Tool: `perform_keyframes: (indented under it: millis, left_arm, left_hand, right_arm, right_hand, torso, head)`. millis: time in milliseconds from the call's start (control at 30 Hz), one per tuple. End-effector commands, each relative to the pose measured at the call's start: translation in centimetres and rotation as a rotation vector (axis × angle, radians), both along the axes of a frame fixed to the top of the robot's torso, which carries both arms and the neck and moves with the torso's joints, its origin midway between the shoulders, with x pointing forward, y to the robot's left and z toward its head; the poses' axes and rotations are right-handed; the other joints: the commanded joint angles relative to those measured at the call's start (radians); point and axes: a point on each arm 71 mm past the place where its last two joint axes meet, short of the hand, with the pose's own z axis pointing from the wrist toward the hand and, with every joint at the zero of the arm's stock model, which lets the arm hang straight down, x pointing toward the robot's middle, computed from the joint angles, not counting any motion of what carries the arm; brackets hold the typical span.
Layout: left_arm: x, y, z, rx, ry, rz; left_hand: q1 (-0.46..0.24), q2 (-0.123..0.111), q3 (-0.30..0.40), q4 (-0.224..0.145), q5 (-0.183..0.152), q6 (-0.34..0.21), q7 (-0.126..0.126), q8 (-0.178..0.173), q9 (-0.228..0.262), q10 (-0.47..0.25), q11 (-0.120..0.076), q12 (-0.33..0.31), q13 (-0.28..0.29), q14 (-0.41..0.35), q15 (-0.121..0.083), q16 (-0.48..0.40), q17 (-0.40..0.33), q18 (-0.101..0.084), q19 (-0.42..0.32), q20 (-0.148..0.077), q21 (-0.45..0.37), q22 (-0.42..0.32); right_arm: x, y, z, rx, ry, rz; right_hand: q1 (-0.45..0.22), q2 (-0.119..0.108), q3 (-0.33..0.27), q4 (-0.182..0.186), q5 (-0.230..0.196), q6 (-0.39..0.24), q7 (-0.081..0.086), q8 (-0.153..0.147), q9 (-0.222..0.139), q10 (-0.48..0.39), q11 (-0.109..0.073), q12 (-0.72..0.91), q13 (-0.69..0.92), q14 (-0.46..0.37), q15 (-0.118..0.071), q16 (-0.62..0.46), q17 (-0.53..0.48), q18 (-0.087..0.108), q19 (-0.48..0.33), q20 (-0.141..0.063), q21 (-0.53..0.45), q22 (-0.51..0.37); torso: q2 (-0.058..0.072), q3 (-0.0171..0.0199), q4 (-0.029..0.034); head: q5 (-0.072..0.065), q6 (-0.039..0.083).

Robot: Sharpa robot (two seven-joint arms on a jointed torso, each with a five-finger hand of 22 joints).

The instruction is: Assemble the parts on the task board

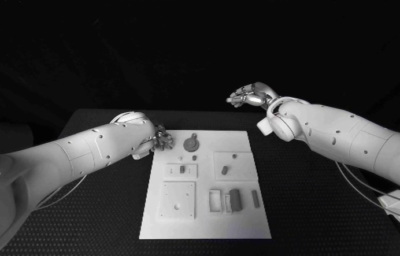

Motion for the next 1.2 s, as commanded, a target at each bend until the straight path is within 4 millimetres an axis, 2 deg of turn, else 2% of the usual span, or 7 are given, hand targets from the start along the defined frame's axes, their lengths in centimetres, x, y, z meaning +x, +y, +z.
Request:
perform_keyframes:
  millis: [33, 400, 833, 1200]
  left_arm:
    - [-0.1, 0.1, 0.0, -0.053, 0.014, 0.017]
    - [-1.0, 0.9, 0.1, -0.129, 0.027, 0.059]
    - [-3.9, 1.3, 1.7, -0.186, 0.028, 0.035]
    - [-5.8, 0.9, 1.8, -0.197, 0.04, 0.015]
  left_hand:
    - [0.022, 0.012, 0.005, -0.001, 0.001, 0.009, -0.002, 0.007, 0.011, 0.014, -0.004, 0.004, 0.003, 0.01, 0.001, 0.011, -0.001, 0.02, 0.008, 0.0, 0.009, 0.025]
    - [0.026, 0.02, 0.005, -0.005, 0.005, 0.015, -0.006, 0.011, 0.017, 0.022, -0.008, 0.007, 0.009, 0.016, -0.003, 0.022, -0.002, 0.021, 0.013, -0.004, 0.022, 0.026]
    - [0.027, 0.016, 0.004, -0.01, 0.014, 0.021, -0.008, 0.014, 0.02, 0.029, -0.011, 0.008, 0.012, 0.019, -0.004, 0.028, -0.005, 0.021, 0.014, -0.006, 0.03, 0.025]
    - [0.026, 0.013, 0.004, -0.011, 0.018, 0.024, -0.01, 0.014, 0.022, 0.033, -0.014, 0.008, 0.014, 0.023, -0.007, 0.033, -0.008, 0.022, 0.018, -0.008, 0.037, 0.025]
  right_arm:
    - [0.0, 0.1, 0.0, 0.005, 0.004, 0.013]
    - [0.0, -0.3, 0.0, 0.002, 0.007, 0.006]
    - [0.2, -0.9, 0.0, -0.002, 0.007, -0.009]
    - [0.1, -0.9, -0.1, -0.002, 0.008, -0.008]
  right_hand:
    - [-0.006, 0.006, -0.005, 0.0, 0.001, -0.008, 0.012, 0.007, -0.001, 0.004, 0.0, -0.002, -0.001, -0.001, 0.007, -0.004, 0.001, -0.015, -0.006, 0.002, -0.006, 0.002]
    - [-0.007, 0.005, -0.006, 0.0, 0.001, -0.008, 0.012, 0.007, -0.001, 0.004, 0.0, -0.002, -0.003, -0.001, 0.007, -0.005, 0.002, -0.014, -0.006, 0.002, -0.006, 0.002]
    - [-0.01, 0.004, -0.006, 0.001, 0.001, -0.009, 0.012, 0.007, -0.002, 0.004, 0.0, -0.002, -0.005, -0.001, 0.007, -0.006, 0.002, -0.014, -0.006, 0.002, -0.007, 0.003]
    - [-0.01, 0.003, -0.007, 0.001, 0.001, -0.009, 0.011, 0.007, -0.002, 0.004, 0.0, -0.002, -0.006, -0.001, 0.008, -0.006, 0.003, -0.014, -0.006, 0.002, -0.007, 0.003]
  torso:
    - [0.0, 0.0002, 0.0003]
    - [-0.001, 0.0005, 0.0006]
    - [0.0, 0.001, 0.0029]
    - [0.0, -0.0013, 0.0012]
  head:
    - [0.0, -0.001]
    - [0.003, 0.001]
    - [0.006, 0.001]
    - [0.009, -0.004]
